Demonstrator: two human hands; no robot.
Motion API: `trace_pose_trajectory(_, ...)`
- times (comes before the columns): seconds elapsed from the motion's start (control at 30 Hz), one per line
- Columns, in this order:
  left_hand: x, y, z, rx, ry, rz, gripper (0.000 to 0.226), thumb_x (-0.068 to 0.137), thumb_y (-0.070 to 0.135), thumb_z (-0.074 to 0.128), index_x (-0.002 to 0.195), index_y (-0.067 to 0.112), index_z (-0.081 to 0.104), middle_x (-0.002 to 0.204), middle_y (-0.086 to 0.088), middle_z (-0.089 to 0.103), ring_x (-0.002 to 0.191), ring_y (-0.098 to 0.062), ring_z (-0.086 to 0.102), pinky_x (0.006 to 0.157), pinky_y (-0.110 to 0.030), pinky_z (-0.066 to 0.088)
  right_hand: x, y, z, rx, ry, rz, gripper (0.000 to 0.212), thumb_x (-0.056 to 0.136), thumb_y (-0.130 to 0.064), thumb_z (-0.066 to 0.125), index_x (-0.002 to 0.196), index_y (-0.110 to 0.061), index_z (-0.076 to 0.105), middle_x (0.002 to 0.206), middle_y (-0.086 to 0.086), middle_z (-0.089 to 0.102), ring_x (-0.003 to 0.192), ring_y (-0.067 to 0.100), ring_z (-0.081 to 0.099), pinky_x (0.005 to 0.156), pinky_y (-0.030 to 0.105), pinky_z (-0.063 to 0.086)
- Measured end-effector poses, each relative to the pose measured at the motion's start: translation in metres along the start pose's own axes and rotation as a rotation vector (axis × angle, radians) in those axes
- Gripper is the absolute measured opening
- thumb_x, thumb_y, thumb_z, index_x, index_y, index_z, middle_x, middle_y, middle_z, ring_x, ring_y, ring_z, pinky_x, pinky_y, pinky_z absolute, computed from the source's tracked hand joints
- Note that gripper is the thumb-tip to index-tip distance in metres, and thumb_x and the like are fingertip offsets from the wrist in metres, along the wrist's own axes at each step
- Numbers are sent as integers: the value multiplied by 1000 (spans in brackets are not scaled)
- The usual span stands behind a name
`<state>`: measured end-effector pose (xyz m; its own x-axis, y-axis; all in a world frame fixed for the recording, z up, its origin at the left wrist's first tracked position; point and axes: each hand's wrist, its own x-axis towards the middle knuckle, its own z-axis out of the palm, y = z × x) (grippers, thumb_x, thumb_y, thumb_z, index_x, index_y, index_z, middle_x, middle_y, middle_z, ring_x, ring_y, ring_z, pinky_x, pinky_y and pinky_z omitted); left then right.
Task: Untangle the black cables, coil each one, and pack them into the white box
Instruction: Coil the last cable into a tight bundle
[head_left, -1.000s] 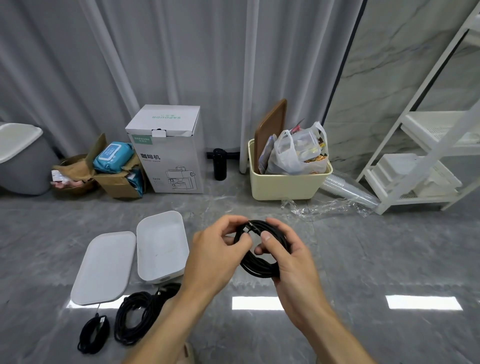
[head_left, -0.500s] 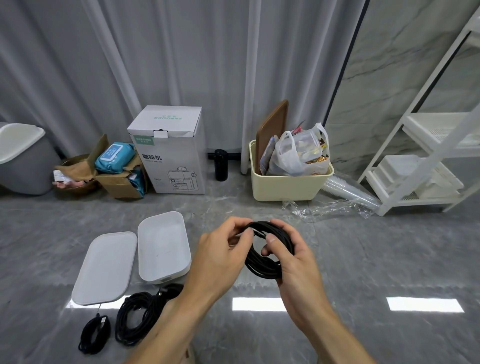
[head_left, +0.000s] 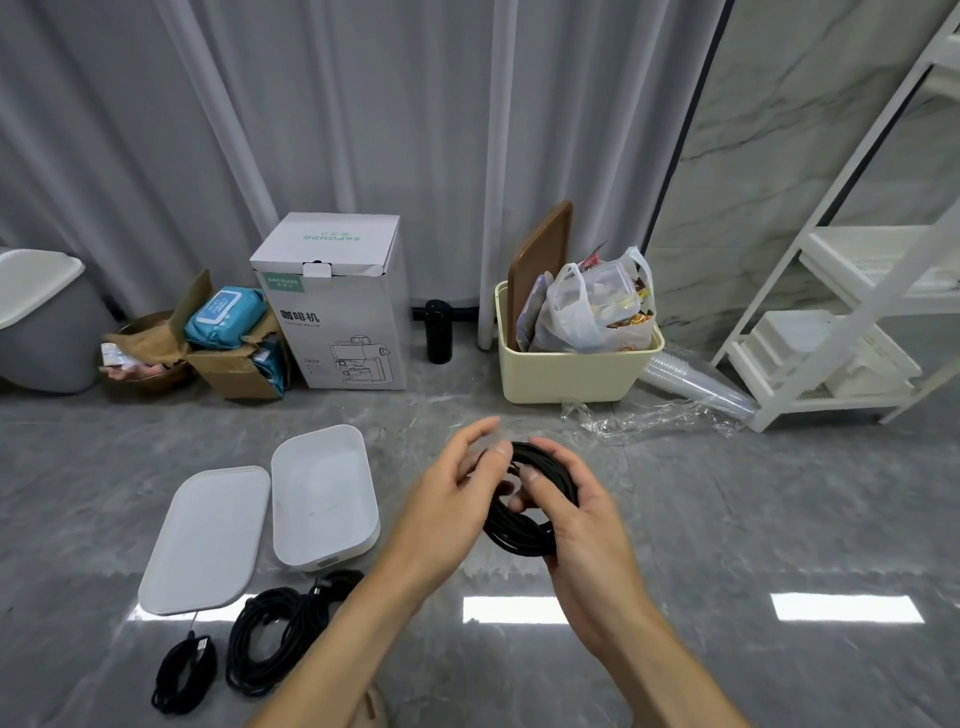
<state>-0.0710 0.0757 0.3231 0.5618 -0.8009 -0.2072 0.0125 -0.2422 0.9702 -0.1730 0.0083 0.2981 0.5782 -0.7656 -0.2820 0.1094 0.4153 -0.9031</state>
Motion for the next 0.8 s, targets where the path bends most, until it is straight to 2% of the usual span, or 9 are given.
trace_pose_trajectory(0.13, 1, -5, 5, 112, 7, -4, 19, 103, 38, 42, 113, 36, 59, 99, 13, 67, 69, 11, 61, 65, -5, 43, -3, 3, 7, -19, -80, 54, 25, 96, -14, 60, 119, -21, 65, 106, 7, 72, 86, 16, 61, 82, 33, 52)
trace_pose_trajectory(0.27, 7, -4, -5, 119, -11, -3, 13, 100, 32, 52, 106, 34, 63, 92, 15, 69, 81, 7, 61, 72, -5, 43, 2, -9, -2, -15, -194, 244, 37, 91, -37, 63, 123, -18, 65, 88, 4, 62, 76, 12, 57, 76, 30, 45)
trace_pose_trajectory(0.37, 4, 3, -5, 98, -163, -72, 18, 100, 26, 52, 113, 34, 60, 79, 2, 65, 66, 1, 61, 64, -7, 44, 2, -13, -6, -104, -243, 336, 36, 96, -47, 55, 111, -18, 69, 73, 3, 53, 61, 13, 48, 64, 26, 40)
trace_pose_trajectory(0.43, 4, -1, -4, 112, -193, -111, 23, 97, 34, 54, 117, 45, 56, 82, 4, 64, 68, -2, 60, 71, -16, 48, 0, -13, -5, -119, -211, 356, 35, 95, -51, 54, 102, -21, 71, 63, 0, 43, 53, 12, 41, 56, 25, 34)
trace_pose_trajectory(0.5, 5, -5, -3, -9, -193, -171, 33, 89, 46, 62, 120, 50, 54, 95, 2, 68, 84, -8, 65, 87, -25, 51, -1, -13, -3, -38, -157, 328, 33, 91, -52, 58, 91, -21, 72, 58, -2, 34, 49, 11, 32, 52, 22, 31)
trace_pose_trajectory(0.57, 6, -5, -3, -235, -183, -252, 45, 80, 60, 67, 120, 41, 61, 102, -6, 70, 92, -22, 67, 99, -40, 50, 1, -14, 1, 126, -86, 299, 31, 90, -47, 60, 87, -17, 65, 56, -2, 30, 48, 10, 27, 51, 21, 30)
trace_pose_trajectory(0.63, 8, -5, -1, -392, -113, -289, 45, 87, 60, 59, 109, 22, 68, 92, -10, 68, 81, -23, 62, 94, -43, 48, 3, -14, 3, 237, -25, 294, 29, 92, -43, 59, 87, -15, 59, 57, -1, 28, 49, 11, 25, 57, 25, 27)
trace_pose_trajectory(0.7, 11, -6, 2, -420, -5, -337, 47, 96, 51, 47, 98, 8, 66, 79, -10, 64, 68, -21, 57, 83, -41, 49, 3, -11, 4, 221, -29, 284, 31, 95, -42, 57, 95, -11, 61, 57, -1, 32, 49, 11, 30, 59, 27, 29)
trace_pose_trajectory(0.8, 10, -8, 6, -377, 36, -404, 42, 99, 39, 42, 75, 6, 55, 66, -16, 57, 55, -29, 54, 62, -35, 49, 1, -10, 5, 69, -103, 292, 37, 93, -45, 59, 93, -8, 62, 56, 1, 44, 52, 14, 38, 63, 28, 38)
